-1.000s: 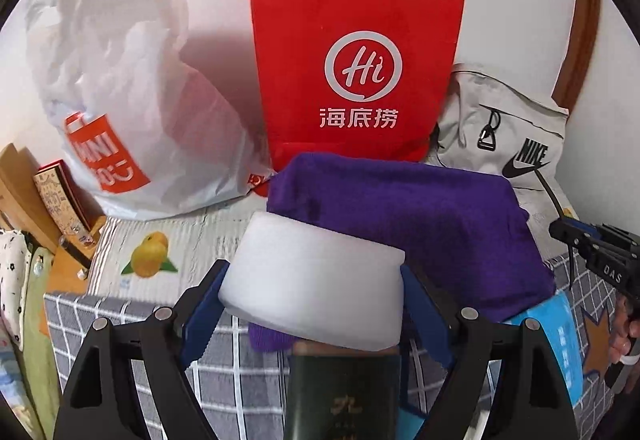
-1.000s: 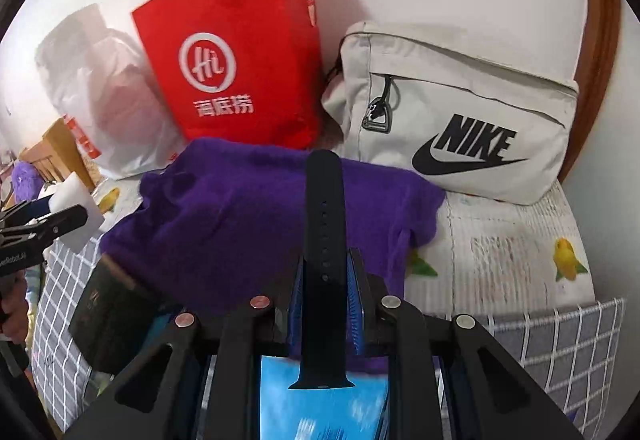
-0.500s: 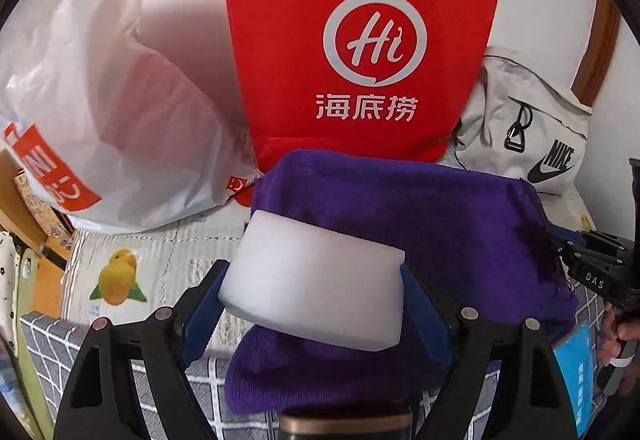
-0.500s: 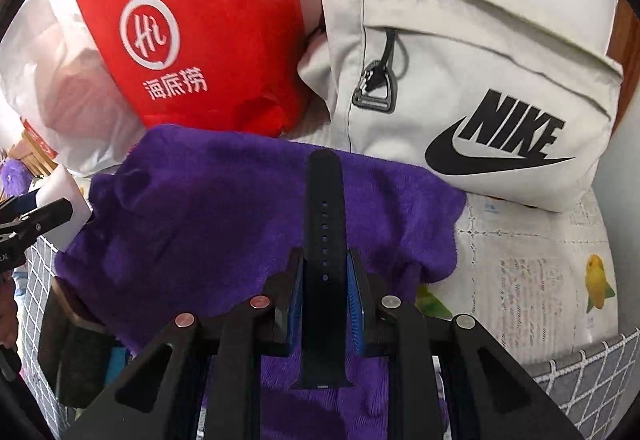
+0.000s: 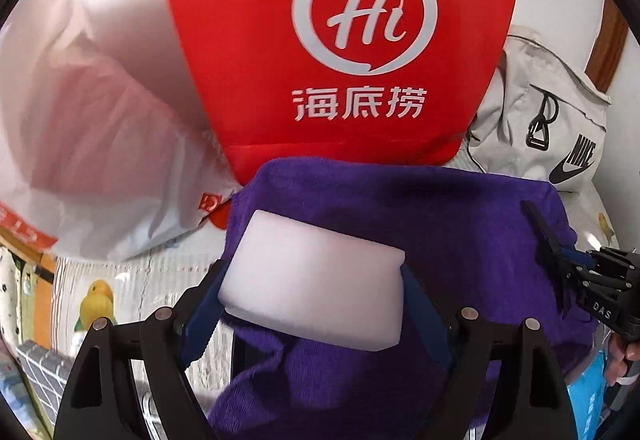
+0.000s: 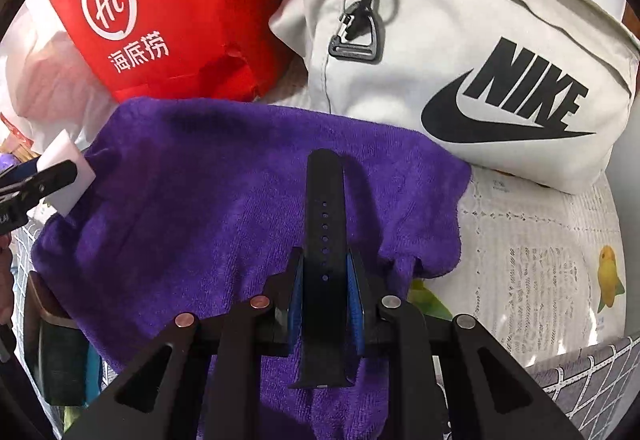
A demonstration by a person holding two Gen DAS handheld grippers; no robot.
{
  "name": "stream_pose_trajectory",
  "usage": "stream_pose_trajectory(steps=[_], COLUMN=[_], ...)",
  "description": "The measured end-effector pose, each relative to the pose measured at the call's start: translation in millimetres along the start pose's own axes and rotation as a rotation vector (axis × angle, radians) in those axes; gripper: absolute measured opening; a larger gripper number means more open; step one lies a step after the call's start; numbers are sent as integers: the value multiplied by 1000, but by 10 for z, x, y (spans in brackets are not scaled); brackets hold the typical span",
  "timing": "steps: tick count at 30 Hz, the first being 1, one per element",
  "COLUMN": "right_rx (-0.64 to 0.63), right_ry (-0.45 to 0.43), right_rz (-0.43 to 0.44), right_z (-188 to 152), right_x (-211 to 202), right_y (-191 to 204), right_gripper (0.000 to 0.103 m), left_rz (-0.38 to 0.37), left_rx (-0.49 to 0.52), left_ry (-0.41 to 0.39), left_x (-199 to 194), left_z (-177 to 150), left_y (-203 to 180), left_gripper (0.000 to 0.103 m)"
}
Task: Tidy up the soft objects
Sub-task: 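Open the left tool onto the purple towel while the right tool releases the strap there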
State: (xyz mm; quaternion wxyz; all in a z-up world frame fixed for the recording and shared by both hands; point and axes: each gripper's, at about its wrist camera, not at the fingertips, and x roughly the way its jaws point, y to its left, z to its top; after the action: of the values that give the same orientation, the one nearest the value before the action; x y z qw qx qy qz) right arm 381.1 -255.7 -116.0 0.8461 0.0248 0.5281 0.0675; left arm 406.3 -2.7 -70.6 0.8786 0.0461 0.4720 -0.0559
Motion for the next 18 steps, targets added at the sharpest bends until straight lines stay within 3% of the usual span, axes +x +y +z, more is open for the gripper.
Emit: stream_pose_trajectory(steps=[2,4,7,15,18], right_rx=[11,10,2,-30,-25], right_ry=[16,6,3,-41,-43], right_rz=[19,29,39,13,19], right_z=[-1,0,-5,-18,17], right_x=[26,13,-9,-148,-151], right_y=[-9,-10,13,81,67], right_gripper=[26,40,49,52,52], left_rz=[11,3,6,-17,-31], left_rx=[-5,-12,-13,-28,-16], left_ry=[6,14,25,32,34], left_x=[52,95,181,343,338], left_z=[49,83,118,162,153], left_y=[-8,-21,-58,-77,-121], left_gripper=[84,84,84,87,95])
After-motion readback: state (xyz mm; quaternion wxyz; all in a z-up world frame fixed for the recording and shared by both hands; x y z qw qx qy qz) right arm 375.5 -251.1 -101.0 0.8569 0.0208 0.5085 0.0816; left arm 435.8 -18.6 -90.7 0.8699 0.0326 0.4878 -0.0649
